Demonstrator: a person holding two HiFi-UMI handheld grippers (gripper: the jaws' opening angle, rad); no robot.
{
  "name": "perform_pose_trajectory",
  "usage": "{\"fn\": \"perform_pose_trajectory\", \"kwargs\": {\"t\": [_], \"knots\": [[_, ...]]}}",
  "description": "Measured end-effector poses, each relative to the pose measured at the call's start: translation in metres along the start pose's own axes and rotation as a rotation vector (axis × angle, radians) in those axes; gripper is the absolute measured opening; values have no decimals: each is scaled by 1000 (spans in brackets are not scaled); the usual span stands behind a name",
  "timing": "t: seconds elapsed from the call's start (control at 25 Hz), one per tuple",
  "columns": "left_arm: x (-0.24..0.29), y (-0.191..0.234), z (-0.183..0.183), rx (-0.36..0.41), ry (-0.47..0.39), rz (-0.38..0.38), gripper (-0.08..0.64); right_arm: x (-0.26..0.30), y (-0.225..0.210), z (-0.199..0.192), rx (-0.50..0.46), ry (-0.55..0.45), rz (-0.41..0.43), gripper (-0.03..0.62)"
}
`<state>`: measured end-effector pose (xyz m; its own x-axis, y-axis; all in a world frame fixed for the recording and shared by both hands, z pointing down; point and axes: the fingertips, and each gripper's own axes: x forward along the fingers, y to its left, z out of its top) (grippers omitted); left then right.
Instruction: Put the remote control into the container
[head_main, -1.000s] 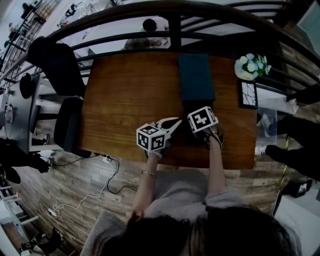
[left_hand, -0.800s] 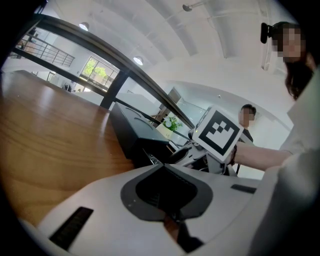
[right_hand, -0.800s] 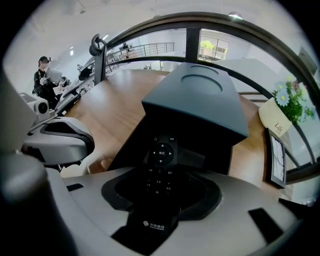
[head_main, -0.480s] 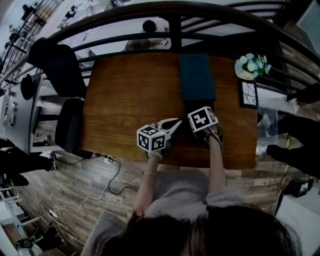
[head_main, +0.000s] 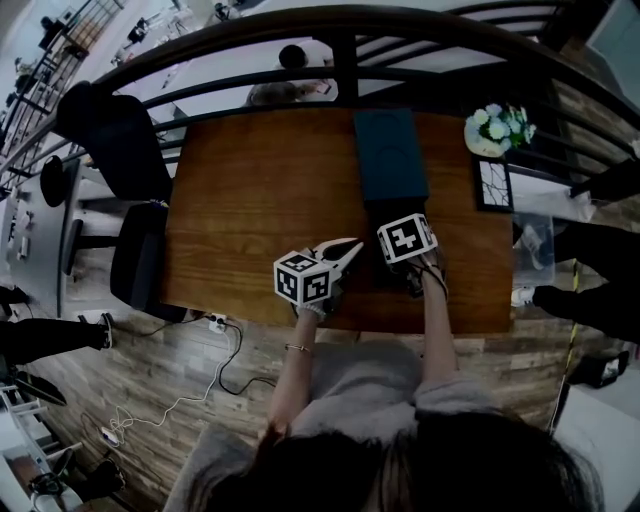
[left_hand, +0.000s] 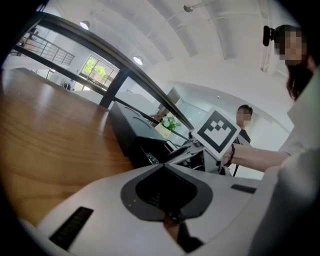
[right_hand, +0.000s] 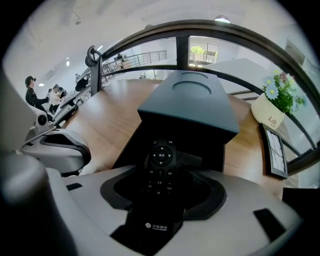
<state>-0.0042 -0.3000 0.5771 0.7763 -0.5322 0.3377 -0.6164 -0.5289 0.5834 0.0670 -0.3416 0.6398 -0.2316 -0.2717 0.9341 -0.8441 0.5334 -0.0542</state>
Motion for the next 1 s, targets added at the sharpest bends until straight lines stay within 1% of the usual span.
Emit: {"fn": "perform_pose_trajectory", "kwargs": {"t": [0.24,0.36,0.44,0.6,0.64,0.72,0.76,1.0], "knots": [[0,-6,6,3,-25,-18,3,-10,-5,2,-4,-51,-23,204],[-2,-10,8,16,-31,-22,3,-15,-4,6,-23,-114,-27,204],[-2,-12,9,24,-31,-25,3,-19,-1,8,-40,-159,-15,202],[-5,-18,10,39,-30,-33,3,-28,13,9,-32,-248,43,198],[-6,-20,11,44,-32,-36,3,-30,15,8,-32,-266,48,188],[-7,-26,11,55,-33,-47,3,-34,17,7,-34,-298,41,125],[-7,-29,10,62,-32,-52,3,-36,18,8,-37,-318,39,111],[-6,-45,2,102,-8,-93,3,-50,25,14,-12,-421,73,67]]}}
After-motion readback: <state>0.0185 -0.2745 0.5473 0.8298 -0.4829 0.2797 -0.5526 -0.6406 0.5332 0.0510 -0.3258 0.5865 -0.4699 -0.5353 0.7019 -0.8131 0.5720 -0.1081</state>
